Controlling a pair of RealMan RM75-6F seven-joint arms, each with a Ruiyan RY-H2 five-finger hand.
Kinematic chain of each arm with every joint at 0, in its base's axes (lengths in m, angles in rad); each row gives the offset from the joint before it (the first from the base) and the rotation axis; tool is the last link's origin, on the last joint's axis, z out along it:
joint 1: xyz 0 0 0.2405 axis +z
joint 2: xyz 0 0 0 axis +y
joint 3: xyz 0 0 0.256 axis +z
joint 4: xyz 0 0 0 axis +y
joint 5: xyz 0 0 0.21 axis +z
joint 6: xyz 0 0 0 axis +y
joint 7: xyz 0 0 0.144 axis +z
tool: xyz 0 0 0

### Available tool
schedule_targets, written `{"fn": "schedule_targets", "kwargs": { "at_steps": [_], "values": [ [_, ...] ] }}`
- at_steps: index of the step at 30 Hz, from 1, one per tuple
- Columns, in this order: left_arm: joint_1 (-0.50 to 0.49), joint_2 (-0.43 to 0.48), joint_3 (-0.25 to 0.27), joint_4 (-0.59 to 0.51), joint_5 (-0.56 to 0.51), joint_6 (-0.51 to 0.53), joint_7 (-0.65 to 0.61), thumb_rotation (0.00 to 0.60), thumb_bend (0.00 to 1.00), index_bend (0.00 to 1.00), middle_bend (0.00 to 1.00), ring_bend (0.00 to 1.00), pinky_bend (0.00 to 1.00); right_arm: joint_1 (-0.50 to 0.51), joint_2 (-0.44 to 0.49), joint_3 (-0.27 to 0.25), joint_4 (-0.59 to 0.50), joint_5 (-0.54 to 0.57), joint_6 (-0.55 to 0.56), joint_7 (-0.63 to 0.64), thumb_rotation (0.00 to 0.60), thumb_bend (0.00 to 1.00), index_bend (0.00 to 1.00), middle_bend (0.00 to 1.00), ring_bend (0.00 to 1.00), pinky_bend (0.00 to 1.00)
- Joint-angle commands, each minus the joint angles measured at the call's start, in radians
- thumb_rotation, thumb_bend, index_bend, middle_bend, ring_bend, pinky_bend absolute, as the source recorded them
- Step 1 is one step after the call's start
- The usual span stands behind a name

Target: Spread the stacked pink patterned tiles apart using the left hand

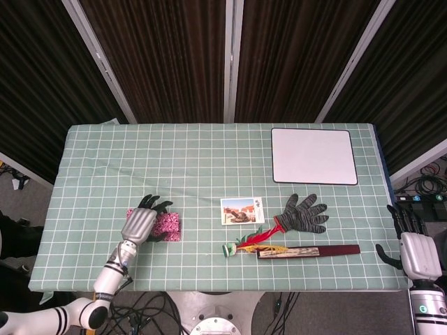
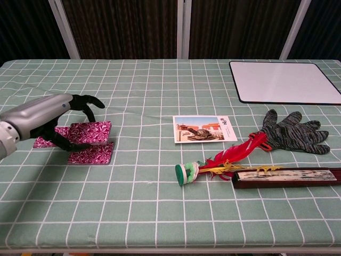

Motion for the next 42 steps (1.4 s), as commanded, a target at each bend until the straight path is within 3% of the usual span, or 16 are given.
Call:
{"fn": "schedule_targets", "kwargs": {
  "at_steps": [1, 11, 23, 31, 42],
  "values": [
    [-0.03, 0.008, -0.027, 0.0, -0.018, -0.031, -0.002, 0.6, 0.29, 0.19, 0.42, 0.08, 0.06, 0.001, 0.0, 0.001, 0.0, 0.002, -0.002, 0.001, 0.6, 0.23, 0.0, 0.0, 0.0, 0.0],
    [-0.131, -0.04, -0.09, 0.051, -0.093, -0.119, 0.039, 0.6, 0.29, 0.19, 0.43, 0.09, 0.06, -0.001, 0.003, 0.002, 0.005, 0.007, -0.004, 0.013, 0.6, 0.23, 0.0, 0.0, 0.0, 0.0],
    [-0.175, -0.104, -0.096, 0.151, -0.13, -0.141, 0.026, 0.6, 0.29, 0.19, 0.43, 0.09, 0.06, -0.002, 0.004, 0.003, 0.024, 0.012, -0.012, 0.041, 0.6, 0.23, 0.0, 0.0, 0.0, 0.0],
    [-0.178, -0.11, -0.083, 0.182, -0.108, -0.135, -0.025, 0.6, 0.26, 0.13, 0.2, 0.07, 0.06, -0.003, 0.004, 0.004, 0.028, 0.013, -0.01, 0.044, 0.6, 0.23, 0.0, 0.0, 0.0, 0.0],
    [-0.154, -0.064, -0.077, 0.146, -0.112, -0.093, -0.024, 0.6, 0.25, 0.13, 0.2, 0.07, 0.06, -0.004, 0.0, 0.005, 0.037, 0.017, -0.012, 0.05, 0.6, 0.23, 0.0, 0.0, 0.0, 0.0]
  ]
}}
